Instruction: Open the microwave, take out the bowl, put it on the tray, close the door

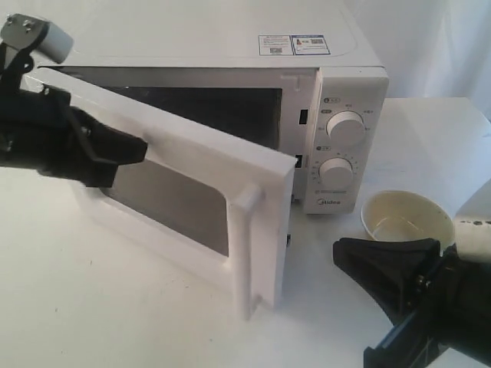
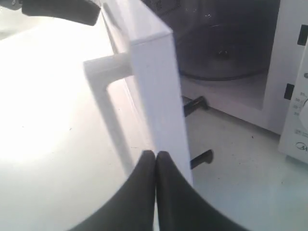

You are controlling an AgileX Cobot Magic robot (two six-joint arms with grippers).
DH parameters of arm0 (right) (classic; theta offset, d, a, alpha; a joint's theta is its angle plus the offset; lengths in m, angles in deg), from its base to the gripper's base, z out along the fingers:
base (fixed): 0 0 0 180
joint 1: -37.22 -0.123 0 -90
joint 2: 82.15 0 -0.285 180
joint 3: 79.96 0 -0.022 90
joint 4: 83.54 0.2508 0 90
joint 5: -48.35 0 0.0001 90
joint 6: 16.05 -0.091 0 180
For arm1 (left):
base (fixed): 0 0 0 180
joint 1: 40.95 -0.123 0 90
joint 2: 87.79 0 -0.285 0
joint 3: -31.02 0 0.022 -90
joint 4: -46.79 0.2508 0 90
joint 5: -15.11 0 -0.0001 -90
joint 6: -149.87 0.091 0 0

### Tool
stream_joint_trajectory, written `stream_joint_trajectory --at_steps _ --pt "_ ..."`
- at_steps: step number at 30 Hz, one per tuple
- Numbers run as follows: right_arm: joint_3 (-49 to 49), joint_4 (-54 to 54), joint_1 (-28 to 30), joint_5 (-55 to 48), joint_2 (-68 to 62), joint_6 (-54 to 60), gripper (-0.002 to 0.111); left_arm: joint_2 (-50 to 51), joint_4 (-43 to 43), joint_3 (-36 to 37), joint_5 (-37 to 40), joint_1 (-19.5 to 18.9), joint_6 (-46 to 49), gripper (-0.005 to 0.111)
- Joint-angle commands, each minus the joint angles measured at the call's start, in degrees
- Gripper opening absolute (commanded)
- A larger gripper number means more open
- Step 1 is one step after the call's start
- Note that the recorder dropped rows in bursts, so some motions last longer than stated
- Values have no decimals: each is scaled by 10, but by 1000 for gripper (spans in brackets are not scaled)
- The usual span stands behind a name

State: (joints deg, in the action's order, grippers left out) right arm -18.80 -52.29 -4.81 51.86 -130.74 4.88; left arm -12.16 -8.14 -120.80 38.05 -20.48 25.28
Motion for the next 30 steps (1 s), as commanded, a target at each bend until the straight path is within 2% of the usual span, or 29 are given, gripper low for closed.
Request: stream_joint_trajectory --at_steps 1,11,17,20,25,30 --pt "1 -14 -2 4 1 -2 0 38 -16 -42 -17 37 4 0" --pt "1 -15 -2 -4 1 33 0 41 28 -61 6 49 -10 0" --pt "0 -15 -2 -22 -21 48 0 16 108 -58 23 49 -80 0" --pt "-12 -15 -5 -30 -47 48 0 -4 123 -50 22 49 -93 0" --pt "-53 -15 -48 -35 -87 48 0 -52 132 -23 19 49 -115 0" --pt "-94 -11 -125 -31 -126 44 0 -98 157 6 15 49 -136 0"
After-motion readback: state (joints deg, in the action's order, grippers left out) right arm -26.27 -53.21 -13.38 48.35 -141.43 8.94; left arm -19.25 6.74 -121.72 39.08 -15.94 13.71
